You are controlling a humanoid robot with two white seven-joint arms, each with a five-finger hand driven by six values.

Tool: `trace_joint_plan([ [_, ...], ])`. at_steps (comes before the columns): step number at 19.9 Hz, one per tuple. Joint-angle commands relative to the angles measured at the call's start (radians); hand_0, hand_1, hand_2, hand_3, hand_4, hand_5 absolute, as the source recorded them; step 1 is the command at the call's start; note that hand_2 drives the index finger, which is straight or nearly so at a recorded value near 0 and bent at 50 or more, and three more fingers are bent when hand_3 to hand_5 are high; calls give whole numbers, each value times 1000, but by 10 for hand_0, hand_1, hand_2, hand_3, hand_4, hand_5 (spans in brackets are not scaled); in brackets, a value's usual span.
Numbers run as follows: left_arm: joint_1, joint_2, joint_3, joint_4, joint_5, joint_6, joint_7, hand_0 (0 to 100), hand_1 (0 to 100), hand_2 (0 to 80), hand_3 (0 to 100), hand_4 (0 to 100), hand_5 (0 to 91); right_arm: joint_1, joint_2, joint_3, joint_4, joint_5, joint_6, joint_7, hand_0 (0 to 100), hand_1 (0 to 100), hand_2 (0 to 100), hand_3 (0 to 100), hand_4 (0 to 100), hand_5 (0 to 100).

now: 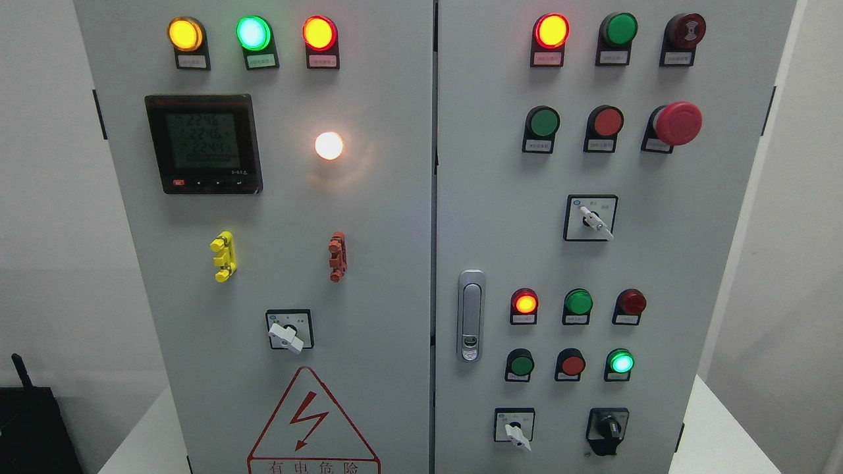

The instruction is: Trip black knob to open circuit

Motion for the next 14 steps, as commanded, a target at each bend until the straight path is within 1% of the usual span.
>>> trace_joint_plan([
  [1,-2,0,3,0,2,-2,0,120,389,0,0,0,0,2,-11,-7,-16,-1,-18,11,0,0,0,176,61,56],
  [5,-2,0,3,0,2,-2,0,120,389,0,0,0,0,2,-17,-11,-10,-1,-38,13,0,0,0,162,40,31],
  [8,-2,0,3,0,2,-3,0,120,389,0,0,0,0,10,-14,-13,-10,-1,-45,33,0,0,0,152,26,14],
  [14,-2,0,3,0,2,-2,0,120,389,0,0,0,0,19,-14,-16,-8,-1,-56,36,0,0,0,131,0,0],
])
